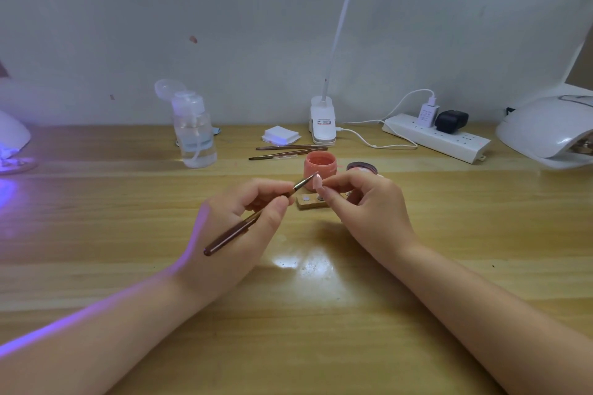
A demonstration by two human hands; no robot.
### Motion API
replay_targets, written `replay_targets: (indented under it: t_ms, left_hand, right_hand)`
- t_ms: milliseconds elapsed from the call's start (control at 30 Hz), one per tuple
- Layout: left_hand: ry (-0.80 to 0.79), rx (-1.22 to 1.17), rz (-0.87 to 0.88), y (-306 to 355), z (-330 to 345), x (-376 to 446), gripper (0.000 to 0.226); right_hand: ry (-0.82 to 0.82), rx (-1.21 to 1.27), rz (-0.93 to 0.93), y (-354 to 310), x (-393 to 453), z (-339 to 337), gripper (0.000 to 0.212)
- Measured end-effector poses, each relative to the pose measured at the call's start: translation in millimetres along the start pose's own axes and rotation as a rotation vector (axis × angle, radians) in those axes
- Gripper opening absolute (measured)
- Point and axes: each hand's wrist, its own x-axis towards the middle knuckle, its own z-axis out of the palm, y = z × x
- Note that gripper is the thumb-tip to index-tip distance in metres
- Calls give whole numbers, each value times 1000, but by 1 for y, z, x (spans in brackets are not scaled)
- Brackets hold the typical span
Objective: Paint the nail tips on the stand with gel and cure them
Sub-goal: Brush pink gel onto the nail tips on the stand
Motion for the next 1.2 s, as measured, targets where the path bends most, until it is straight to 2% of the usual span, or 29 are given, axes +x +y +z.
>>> replay_targets:
  t_ms: [300, 467, 600, 867, 1000, 1200]
  left_hand:
    - [-19, -21, 28, 1, -1, -3, 18]
    - [-25, -9, -29, -1, 1, 0, 22]
    - [-38, -24, 10, 1, -1, -2, 19]
    - [155, -29, -125, 17, -5, 49, 12]
    - [99, 38, -227, 23, -2, 94, 8]
    - [-60, 360, -325, 23, 17, 148, 22]
  right_hand:
    - [-3, 60, 21, 0, 1, 1, 9]
    - [-19, 54, 13, -1, 0, 1, 13]
    - [-6, 74, 23, -1, 1, 1, 11]
    - [-7, 53, 27, 1, 2, 1, 14]
    - [-4, 31, 6, 1, 2, 1, 13]
    - [-10, -13, -9, 4, 1, 3, 9]
